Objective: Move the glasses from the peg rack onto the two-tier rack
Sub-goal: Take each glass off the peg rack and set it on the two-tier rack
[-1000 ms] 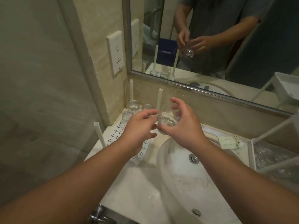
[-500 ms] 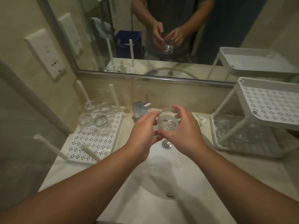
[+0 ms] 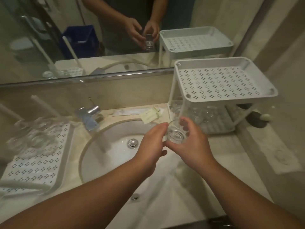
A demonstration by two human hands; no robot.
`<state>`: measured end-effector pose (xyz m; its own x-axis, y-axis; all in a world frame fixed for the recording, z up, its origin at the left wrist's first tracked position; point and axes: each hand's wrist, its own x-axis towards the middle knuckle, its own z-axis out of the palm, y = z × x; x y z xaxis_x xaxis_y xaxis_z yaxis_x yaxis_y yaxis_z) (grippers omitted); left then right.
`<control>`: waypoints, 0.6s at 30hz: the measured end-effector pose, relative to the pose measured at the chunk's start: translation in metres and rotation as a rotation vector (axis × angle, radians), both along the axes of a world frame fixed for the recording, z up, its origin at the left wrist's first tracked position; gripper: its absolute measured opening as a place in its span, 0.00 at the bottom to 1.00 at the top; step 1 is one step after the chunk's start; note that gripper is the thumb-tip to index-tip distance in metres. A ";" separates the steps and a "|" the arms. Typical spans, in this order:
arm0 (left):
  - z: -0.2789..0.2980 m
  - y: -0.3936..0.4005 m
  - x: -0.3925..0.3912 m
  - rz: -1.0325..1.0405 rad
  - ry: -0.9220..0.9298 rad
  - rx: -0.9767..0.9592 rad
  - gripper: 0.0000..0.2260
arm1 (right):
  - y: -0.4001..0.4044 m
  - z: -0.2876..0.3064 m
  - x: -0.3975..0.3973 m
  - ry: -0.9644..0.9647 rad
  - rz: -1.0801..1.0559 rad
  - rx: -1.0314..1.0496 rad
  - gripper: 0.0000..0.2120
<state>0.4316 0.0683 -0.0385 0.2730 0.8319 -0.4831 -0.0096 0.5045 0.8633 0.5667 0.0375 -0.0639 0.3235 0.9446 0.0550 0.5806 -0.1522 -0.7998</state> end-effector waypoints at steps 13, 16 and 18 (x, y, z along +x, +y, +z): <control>-0.030 0.003 0.130 -0.259 0.127 -0.060 0.10 | -0.012 -0.042 0.126 -0.088 -0.165 -0.076 0.39; -0.036 0.008 0.155 -0.302 0.137 -0.069 0.13 | -0.009 -0.050 0.146 -0.160 -0.173 -0.089 0.40; -0.040 0.011 0.170 -0.323 0.131 -0.069 0.11 | -0.006 -0.053 0.160 -0.204 -0.165 -0.112 0.40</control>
